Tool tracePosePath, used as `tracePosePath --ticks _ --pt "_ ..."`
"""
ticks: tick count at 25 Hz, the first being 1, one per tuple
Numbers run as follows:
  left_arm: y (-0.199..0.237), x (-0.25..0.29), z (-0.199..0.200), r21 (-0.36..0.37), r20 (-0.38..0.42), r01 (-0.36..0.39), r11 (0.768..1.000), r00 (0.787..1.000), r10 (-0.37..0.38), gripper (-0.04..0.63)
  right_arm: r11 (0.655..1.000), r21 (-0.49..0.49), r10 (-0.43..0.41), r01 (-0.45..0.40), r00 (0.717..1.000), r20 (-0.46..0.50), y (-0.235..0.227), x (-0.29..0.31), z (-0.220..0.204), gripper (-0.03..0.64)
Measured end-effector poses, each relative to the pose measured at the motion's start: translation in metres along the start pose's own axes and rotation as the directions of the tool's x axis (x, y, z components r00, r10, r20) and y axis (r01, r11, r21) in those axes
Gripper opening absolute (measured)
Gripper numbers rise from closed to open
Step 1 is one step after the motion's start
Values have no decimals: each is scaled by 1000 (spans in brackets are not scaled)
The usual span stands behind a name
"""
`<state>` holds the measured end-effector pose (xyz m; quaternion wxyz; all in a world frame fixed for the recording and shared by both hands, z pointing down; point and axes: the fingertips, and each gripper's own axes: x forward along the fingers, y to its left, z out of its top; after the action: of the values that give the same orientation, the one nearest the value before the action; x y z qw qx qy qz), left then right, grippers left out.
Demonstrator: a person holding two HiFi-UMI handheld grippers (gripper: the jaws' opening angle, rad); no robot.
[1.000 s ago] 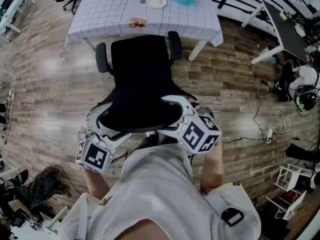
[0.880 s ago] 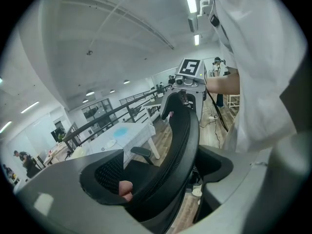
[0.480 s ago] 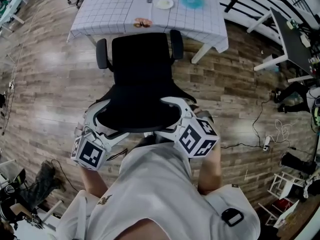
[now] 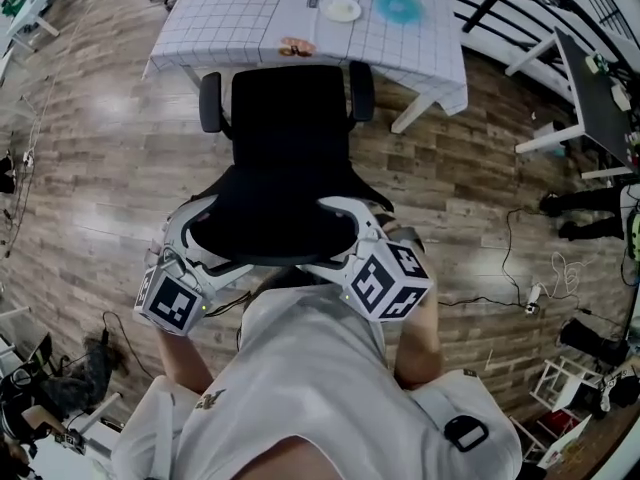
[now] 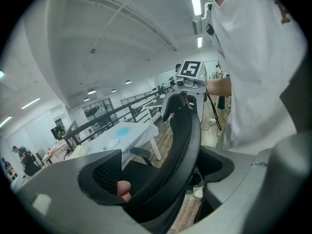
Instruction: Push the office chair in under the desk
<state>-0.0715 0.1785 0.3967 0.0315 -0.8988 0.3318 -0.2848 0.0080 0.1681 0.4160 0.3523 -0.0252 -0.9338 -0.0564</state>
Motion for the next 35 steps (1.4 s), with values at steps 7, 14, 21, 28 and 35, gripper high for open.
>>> tracePosePath --ticks 7,14,21,28,35 --pt "16 -10 -9 16 11 27 1000 1000 -27 471 1000 24 -16 16 1000 -6 -5 15 13 413" --pt "31 -16 -18 32 23 61 998 998 -62 469 998 49 -39 39 999 -2 -10 27 23 413" --pt "45 -17 -21 40 28 82 996 996 -83 469 997 66 -51 51 999 0 -20 34 31 416" --pt "54 -17 -25 54 27 103 993 994 -104 471 995 76 -60 60 998 -11 -25 40 34 416" --pt "60 -14 -27 45 43 124 991 991 -126 481 994 86 -69 69 998 2 -32 42 35 417"
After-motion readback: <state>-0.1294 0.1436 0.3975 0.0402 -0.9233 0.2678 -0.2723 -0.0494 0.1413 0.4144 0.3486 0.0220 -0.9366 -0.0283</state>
